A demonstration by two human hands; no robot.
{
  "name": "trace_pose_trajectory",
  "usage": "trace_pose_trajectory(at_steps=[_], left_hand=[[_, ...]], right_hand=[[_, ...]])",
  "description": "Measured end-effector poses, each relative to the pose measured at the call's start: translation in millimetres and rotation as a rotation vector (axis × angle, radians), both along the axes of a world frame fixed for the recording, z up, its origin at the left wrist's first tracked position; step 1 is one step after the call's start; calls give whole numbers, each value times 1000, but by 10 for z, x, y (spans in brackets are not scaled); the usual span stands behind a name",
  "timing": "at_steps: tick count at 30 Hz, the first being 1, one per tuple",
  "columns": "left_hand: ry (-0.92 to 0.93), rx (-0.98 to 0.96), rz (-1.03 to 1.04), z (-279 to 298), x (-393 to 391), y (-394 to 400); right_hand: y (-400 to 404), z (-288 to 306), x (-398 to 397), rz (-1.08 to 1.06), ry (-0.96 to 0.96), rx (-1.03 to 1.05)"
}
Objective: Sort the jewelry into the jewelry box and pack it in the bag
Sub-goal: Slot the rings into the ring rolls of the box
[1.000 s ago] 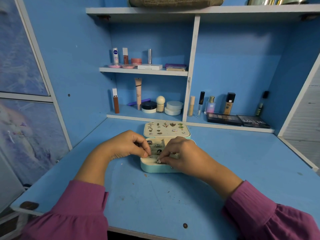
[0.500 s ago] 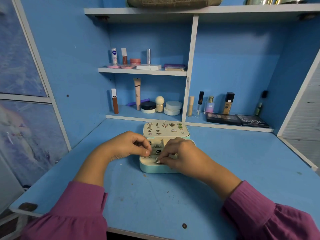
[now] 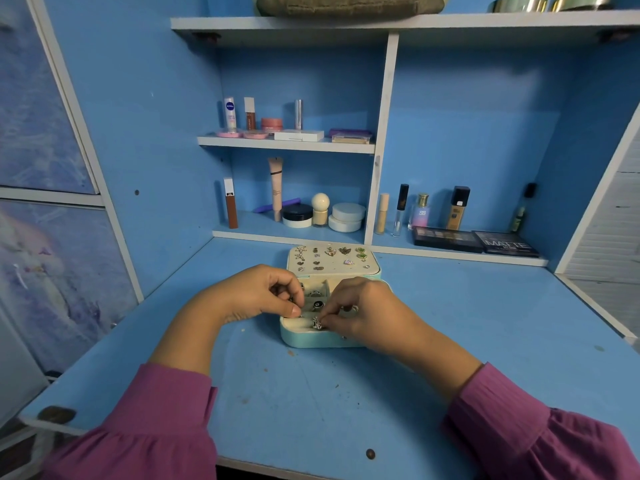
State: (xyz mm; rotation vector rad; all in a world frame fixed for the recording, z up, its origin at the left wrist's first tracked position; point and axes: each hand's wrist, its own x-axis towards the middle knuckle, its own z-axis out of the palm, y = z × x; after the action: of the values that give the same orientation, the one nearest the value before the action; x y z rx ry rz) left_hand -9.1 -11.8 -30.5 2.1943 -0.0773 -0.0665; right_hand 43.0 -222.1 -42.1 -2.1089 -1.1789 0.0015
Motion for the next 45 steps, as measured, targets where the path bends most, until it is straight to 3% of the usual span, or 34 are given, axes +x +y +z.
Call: trace_pose_trajectory(at_steps=[10, 15, 19, 25, 29, 41, 45], left_hand=[[-33, -41, 19, 18, -18, -18], [-209, -94, 330, 12, 60, -25], [-148, -40, 593, -102, 199, 30], [-75, 64, 608, -187, 359, -30], [-107, 66, 635, -214, 431, -79], [-101, 20, 554, -222, 684, -361], [-96, 36, 619, -201, 800, -392]], right_hand=[[-39, -15, 45, -49, -62, 23], [-104, -17, 313, -387, 149, 325], [-196, -76, 535, -588, 306, 337], [-172, -102, 615, -598, 491, 221], [-182, -81, 629, -575, 480, 214], [-440, -71, 870, -820, 391, 206], [-495, -87, 915, -831, 424, 202]])
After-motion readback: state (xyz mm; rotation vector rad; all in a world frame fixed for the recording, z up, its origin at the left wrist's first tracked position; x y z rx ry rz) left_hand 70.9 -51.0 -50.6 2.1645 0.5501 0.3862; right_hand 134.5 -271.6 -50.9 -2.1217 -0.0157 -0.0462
